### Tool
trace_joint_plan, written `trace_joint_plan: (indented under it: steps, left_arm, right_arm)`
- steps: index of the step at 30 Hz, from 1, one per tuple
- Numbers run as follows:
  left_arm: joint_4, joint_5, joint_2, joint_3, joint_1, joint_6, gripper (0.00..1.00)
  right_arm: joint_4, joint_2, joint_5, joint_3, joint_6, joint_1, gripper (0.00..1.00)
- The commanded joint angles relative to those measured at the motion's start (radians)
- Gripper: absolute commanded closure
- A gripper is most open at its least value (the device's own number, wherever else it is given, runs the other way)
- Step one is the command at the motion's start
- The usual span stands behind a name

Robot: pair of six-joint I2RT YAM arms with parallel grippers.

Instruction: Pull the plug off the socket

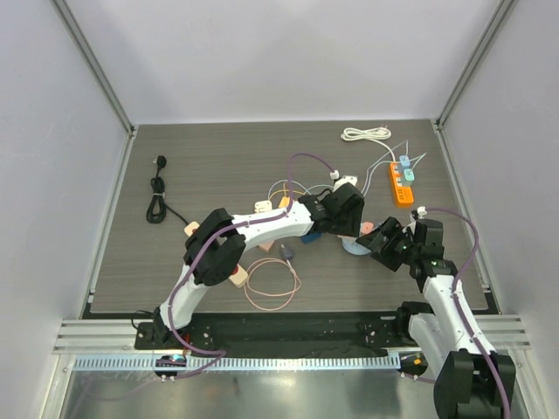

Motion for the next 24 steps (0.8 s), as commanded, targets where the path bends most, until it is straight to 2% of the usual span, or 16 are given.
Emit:
trace_joint_plan:
  steps: [1, 9, 17, 21, 22, 24]
  left_arm:
    - [0.011, 0.048, -0.007, 0.044, -0.002, -0.026, 1.00]
    - [0.033, 0.089, -0.009, 0.027, -0.002, -0.041, 1.00]
    - [0.096, 0.139, -0.027, -0.026, 0.000, -0.061, 1.00]
    - [0.131, 0.132, -0.047, -0.074, -0.002, -0.067, 1.00]
    - [0.136, 0.128, -0.050, -0.083, -0.002, -0.067, 1.00]
    - [0.148, 0.117, -0.063, -0.099, -0.002, -0.069, 1.00]
  right_arm:
    - [0.107, 0.013, 0.008, -0.021, 0.034, 0.013, 0.21]
    - [0.240, 0.126, -0.004, -0.090, 0.060, 0.022, 0.25]
    - [0.318, 0.088, 0.046, -0.153, 0.083, 0.022, 0.25]
    - [0.319, 0.073, 0.071, -0.178, 0.116, 0.020, 0.35]
    - [0.319, 0.065, 0.079, -0.187, 0.131, 0.022, 0.43]
    - [0.319, 0.044, 0.103, -0.207, 0.143, 0.022, 0.51]
